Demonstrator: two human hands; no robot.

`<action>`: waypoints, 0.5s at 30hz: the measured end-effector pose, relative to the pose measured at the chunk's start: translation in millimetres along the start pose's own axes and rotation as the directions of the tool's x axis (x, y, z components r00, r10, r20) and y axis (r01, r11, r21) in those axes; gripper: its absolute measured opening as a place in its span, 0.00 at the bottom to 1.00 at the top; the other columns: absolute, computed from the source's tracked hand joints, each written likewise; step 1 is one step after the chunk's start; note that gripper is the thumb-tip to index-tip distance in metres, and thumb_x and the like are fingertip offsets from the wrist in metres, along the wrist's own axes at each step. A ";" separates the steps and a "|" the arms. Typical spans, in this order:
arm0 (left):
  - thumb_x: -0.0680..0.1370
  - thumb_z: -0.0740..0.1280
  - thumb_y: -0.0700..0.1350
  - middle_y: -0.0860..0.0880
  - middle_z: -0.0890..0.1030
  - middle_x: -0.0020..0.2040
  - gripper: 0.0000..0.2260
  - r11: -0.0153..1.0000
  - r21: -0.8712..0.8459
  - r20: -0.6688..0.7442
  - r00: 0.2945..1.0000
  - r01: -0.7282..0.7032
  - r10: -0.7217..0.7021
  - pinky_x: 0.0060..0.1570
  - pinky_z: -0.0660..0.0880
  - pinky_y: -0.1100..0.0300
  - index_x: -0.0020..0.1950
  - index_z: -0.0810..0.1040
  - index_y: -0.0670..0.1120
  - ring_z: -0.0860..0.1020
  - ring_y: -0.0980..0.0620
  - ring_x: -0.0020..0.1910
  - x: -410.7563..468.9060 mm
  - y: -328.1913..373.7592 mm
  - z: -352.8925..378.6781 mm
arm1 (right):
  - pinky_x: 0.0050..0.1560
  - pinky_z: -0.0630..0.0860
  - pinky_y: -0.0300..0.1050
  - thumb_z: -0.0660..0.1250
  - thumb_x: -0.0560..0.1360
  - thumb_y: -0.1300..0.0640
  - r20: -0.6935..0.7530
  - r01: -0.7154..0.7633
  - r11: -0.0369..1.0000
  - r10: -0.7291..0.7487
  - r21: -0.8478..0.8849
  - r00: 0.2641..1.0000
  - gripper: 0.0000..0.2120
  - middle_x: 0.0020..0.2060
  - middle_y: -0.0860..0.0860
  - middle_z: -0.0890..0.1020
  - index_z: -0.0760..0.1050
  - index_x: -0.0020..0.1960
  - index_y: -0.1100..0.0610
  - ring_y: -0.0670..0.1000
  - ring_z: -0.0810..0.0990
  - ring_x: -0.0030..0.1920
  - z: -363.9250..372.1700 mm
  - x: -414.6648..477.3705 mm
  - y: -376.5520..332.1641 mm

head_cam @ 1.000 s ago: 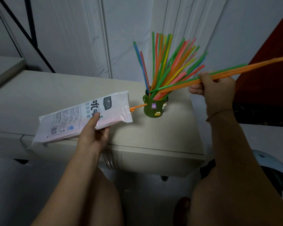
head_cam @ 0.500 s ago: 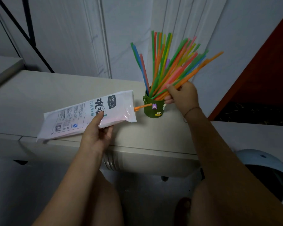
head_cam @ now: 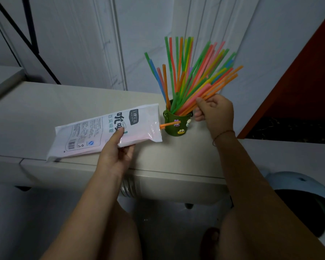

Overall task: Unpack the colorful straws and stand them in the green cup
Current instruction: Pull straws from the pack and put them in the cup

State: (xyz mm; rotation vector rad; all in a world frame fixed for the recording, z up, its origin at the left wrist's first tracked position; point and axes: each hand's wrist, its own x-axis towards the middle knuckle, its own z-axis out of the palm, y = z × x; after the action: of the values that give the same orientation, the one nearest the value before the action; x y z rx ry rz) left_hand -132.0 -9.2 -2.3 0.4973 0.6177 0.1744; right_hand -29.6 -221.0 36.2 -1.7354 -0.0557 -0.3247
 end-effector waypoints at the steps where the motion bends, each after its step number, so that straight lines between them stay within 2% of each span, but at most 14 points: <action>1: 0.75 0.69 0.37 0.51 0.86 0.36 0.09 1.000 -0.002 0.006 1.000 0.001 -0.001 0.29 0.79 0.61 0.52 0.78 0.48 0.84 0.55 0.35 -0.4 -1.0 0.8 | 0.25 0.77 0.40 0.68 0.74 0.62 0.005 -0.014 1.000 0.014 0.005 1.000 0.12 0.26 0.58 0.77 0.69 0.34 0.59 0.45 0.77 0.21 1.1 1.1 0.8; 4: 0.75 0.68 0.36 0.50 0.86 0.40 0.12 1.000 -0.013 0.024 1.000 -0.010 0.010 0.31 0.80 0.60 0.55 0.78 0.48 0.85 0.55 0.38 -1.5 -3.6 1.8 | 0.29 0.80 0.43 0.68 0.74 0.61 0.044 -0.072 0.997 0.072 0.000 0.996 0.09 0.27 0.56 0.78 0.71 0.38 0.61 0.46 0.78 0.22 0.6 0.0 5.0; 6: 0.74 0.69 0.36 0.50 0.86 0.43 0.15 0.999 -0.002 0.037 0.999 -0.032 0.032 0.33 0.80 0.60 0.59 0.77 0.49 0.85 0.54 0.41 -2.7 -4.6 0.7 | 0.30 0.80 0.42 0.69 0.73 0.61 0.082 -0.137 0.990 0.134 0.030 0.988 0.08 0.27 0.57 0.78 0.73 0.42 0.65 0.46 0.78 0.23 -0.8 -8.5 7.7; 9: 0.74 0.70 0.38 0.50 0.85 0.49 0.14 0.991 0.096 0.057 0.995 -0.093 0.088 0.37 0.81 0.60 0.58 0.78 0.49 0.84 0.54 0.46 -4.8 -7.3 -1.9 | 0.28 0.78 0.38 0.65 0.76 0.59 0.144 -0.329 0.935 0.311 0.129 0.940 0.09 0.29 0.56 0.76 0.75 0.42 0.64 0.49 0.77 0.27 2.2 -34.8 11.9; 10: 0.73 0.71 0.38 0.49 0.85 0.50 0.14 0.985 0.132 0.067 0.992 -0.111 0.103 0.39 0.81 0.61 0.58 0.78 0.48 0.84 0.54 0.47 -6.7 -8.8 -2.3 | 0.30 0.78 0.38 0.63 0.78 0.57 0.185 -0.439 0.877 0.407 0.193 0.894 0.10 0.31 0.56 0.77 0.75 0.42 0.63 0.50 0.77 0.30 4.8 -44.8 15.5; 12: 0.72 0.72 0.40 0.48 0.85 0.51 0.17 0.966 0.205 0.081 0.986 -0.158 0.144 0.42 0.80 0.61 0.61 0.78 0.45 0.83 0.52 0.49 -12.2 -11.7 -3.0 | 0.40 0.79 0.42 0.59 0.79 0.55 0.351 -0.666 0.668 0.567 0.333 0.745 0.12 0.40 0.57 0.79 0.75 0.48 0.63 0.53 0.79 0.39 11.1 -62.5 20.0; 13: 0.71 0.73 0.41 0.48 0.84 0.52 0.20 0.947 0.256 0.093 0.980 -0.194 0.176 0.44 0.80 0.60 0.63 0.77 0.45 0.83 0.52 0.50 -15.7 -13.2 -3.5 | 0.44 0.79 0.45 0.57 0.80 0.53 0.458 -0.749 0.537 0.593 0.388 0.662 0.15 0.45 0.58 0.80 0.75 0.53 0.64 0.54 0.80 0.45 14.1 -69.5 21.1; 15: 0.72 0.72 0.41 0.49 0.84 0.56 0.22 0.881 0.368 0.148 0.955 -0.295 0.258 0.48 0.80 0.57 0.65 0.75 0.47 0.83 0.52 0.53 -23.8 -15.9 -3.2 | 0.44 0.81 0.47 0.55 0.80 0.52 0.607 -0.833 0.318 0.574 0.453 0.549 0.17 0.50 0.57 0.81 0.76 0.57 0.62 0.55 0.80 0.50 18.2 -79.5 19.8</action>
State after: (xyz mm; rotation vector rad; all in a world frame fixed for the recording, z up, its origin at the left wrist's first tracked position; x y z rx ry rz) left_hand -152.9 -28.9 -0.3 0.9758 0.4847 0.3012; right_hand -98.1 -195.8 -5.1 -0.8346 0.3264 0.6461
